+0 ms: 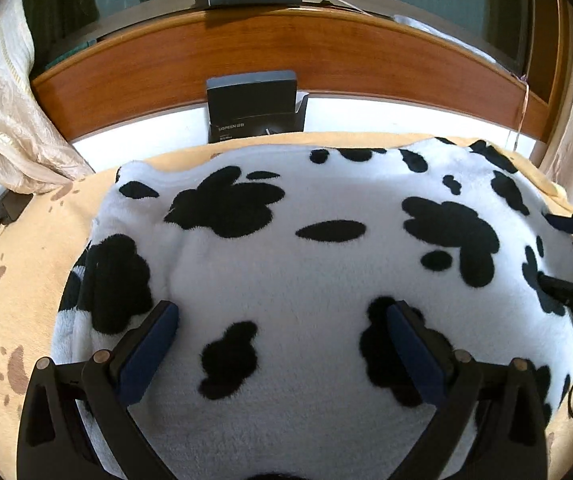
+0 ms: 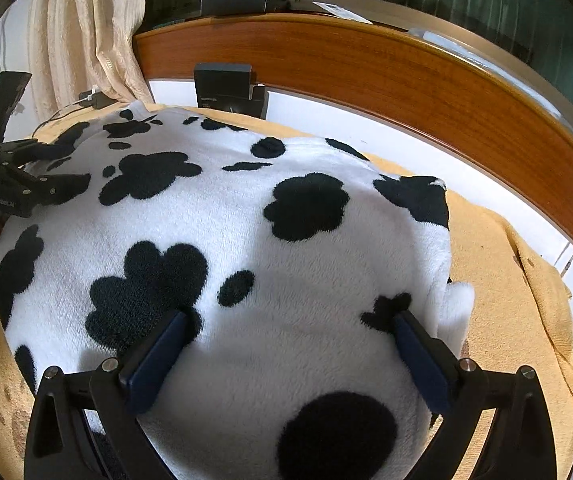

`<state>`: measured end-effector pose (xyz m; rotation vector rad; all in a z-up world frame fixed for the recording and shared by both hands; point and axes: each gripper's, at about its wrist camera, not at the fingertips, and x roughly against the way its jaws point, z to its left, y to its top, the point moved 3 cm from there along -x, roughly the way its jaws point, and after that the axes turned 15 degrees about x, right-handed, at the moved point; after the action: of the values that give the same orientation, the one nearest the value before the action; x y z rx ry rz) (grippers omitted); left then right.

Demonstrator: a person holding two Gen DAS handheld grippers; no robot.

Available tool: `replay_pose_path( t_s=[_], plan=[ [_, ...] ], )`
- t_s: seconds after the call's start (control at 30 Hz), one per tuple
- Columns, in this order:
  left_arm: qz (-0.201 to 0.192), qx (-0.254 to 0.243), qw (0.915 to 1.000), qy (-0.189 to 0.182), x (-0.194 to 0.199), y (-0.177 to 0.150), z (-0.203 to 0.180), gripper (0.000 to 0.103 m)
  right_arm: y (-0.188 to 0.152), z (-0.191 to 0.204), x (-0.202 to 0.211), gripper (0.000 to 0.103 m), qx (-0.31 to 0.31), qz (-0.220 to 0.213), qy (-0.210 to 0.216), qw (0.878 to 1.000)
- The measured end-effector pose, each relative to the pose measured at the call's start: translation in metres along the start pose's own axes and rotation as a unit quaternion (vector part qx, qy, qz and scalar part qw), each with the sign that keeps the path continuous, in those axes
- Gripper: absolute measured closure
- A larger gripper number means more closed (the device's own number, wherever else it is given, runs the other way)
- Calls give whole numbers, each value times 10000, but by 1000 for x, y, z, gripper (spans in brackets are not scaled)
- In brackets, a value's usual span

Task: Fold clothes
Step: 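Press the folded fleece flat with both open grippers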

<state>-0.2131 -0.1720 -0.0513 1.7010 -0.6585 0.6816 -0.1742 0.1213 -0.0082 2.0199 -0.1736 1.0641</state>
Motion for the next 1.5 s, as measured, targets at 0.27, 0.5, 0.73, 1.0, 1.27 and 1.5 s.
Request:
replay_pose_path(
  t_s=[0.27, 0.5, 0.73, 1.0, 1.27, 1.5],
  plan=[
    [-86, 369, 9991, 177, 16, -6, 2, 0, 2, 4, 0, 1, 101, -29, -104, 9999],
    [-144, 509, 9981, 319, 38, -27, -4, 0, 7, 5, 6, 1, -528, 148, -313, 9980],
    [-223, 584, 9970, 459, 43, -41, -5, 0, 24, 40, 35, 1, -1119, -270, -189, 9932],
    [-179, 425, 9969, 631, 37, -45, -8, 0, 18, 63, 12, 1, -683, 177, -594, 9957],
    [-114, 442, 9970, 625, 36, -44, -7, 0, 16, 63, 13, 1, -689, 158, -572, 9959],
    [-110, 443, 9969, 638, 36, -45, -8, 0, 18, 62, 16, 1, -908, 208, -632, 9936]
  ],
)
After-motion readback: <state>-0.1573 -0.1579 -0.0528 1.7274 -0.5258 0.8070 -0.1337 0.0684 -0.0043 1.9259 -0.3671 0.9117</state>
